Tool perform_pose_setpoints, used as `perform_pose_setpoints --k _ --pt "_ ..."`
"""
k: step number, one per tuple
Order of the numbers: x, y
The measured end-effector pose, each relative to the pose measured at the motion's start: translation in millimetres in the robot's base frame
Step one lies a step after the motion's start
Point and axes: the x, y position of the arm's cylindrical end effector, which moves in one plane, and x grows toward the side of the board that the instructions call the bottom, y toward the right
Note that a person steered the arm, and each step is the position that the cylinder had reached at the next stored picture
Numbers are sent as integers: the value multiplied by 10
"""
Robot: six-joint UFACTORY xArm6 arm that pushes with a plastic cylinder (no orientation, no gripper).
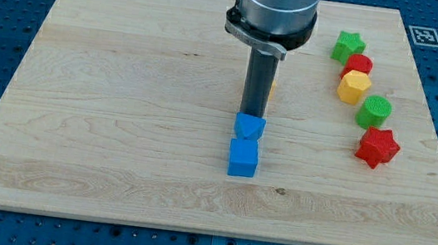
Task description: Push the yellow heart beside the green star
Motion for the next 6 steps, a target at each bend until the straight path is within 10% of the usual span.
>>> perform_pose_setpoints --k 6 --pt "-1373 577"
